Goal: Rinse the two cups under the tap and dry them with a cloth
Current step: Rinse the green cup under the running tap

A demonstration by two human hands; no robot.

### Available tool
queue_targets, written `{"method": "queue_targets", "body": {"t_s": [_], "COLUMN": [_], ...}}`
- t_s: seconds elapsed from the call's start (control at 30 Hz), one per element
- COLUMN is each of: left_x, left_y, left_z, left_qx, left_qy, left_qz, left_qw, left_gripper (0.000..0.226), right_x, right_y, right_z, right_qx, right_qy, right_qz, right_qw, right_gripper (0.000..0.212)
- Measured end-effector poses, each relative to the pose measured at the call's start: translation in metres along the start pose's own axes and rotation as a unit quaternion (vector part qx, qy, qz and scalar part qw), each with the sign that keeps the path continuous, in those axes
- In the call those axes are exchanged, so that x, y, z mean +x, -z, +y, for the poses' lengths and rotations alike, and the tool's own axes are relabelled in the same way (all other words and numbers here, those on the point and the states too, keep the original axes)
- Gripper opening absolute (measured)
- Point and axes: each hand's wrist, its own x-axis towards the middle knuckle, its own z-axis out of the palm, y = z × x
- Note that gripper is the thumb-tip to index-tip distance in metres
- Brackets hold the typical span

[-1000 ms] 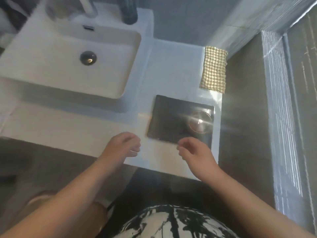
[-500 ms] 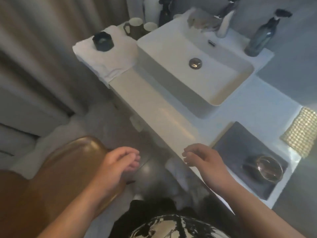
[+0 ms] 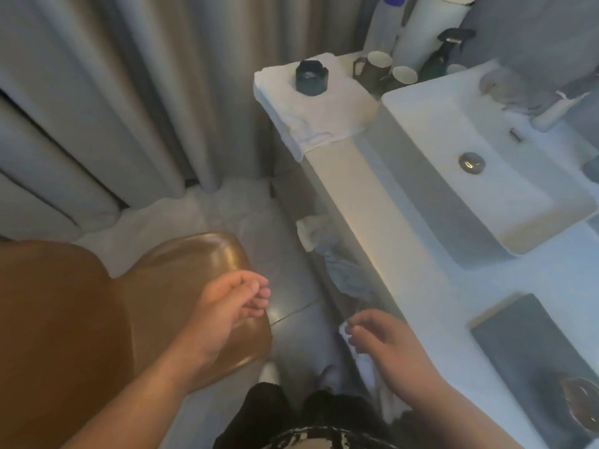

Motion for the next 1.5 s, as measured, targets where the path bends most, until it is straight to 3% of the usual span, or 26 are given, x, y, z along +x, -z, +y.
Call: {"method": "queue_targets", "body": {"t_s": [0.53,0.63,0.8,1.0,1.37,1.47,1.5], "left_x": [0.037,0.044,0.048,0.08,0.287,0.356,0.377], "left_y": [-0.063,-0.066,-0.055,-0.039,-0.018,-0.012,-0.012], "left_z": [0.023,0.026,0.029,0.029,0.1,0.134,0.145], "left_qx": [-0.009,-0.009,-0.02,-0.018,-0.014,-0.011,0.005], "left_qy": [0.007,0.005,0.022,0.065,0.098,0.102,0.1], "left_qz": [0.06,0.071,0.123,0.172,0.117,0.077,0.062], "left_qw": [0.998,0.997,0.992,0.983,0.988,0.992,0.993], "left_gripper": [0.04,0.028,0.011,0.02,0.023,0.004,0.008], "right_x": [0.054,0.076,0.141,0.227,0.367,0.402,0.411], "right_y": [0.064,0.081,0.102,0.105,0.084,0.077,0.075], "right_z": [0.012,0.007,-0.055,-0.144,-0.164,-0.176,-0.18], "right_qx": [0.016,-0.003,-0.058,-0.028,0.015,0.014,0.01], "right_qy": [0.013,0.032,0.104,0.185,0.062,0.016,-0.002], "right_qz": [-0.008,-0.029,-0.076,-0.063,-0.032,-0.022,-0.021], "right_qw": [1.0,0.999,0.99,0.98,0.997,1.0,1.0], "right_gripper": [0.018,0.019,0.014,0.011,0.009,0.013,0.014]}}
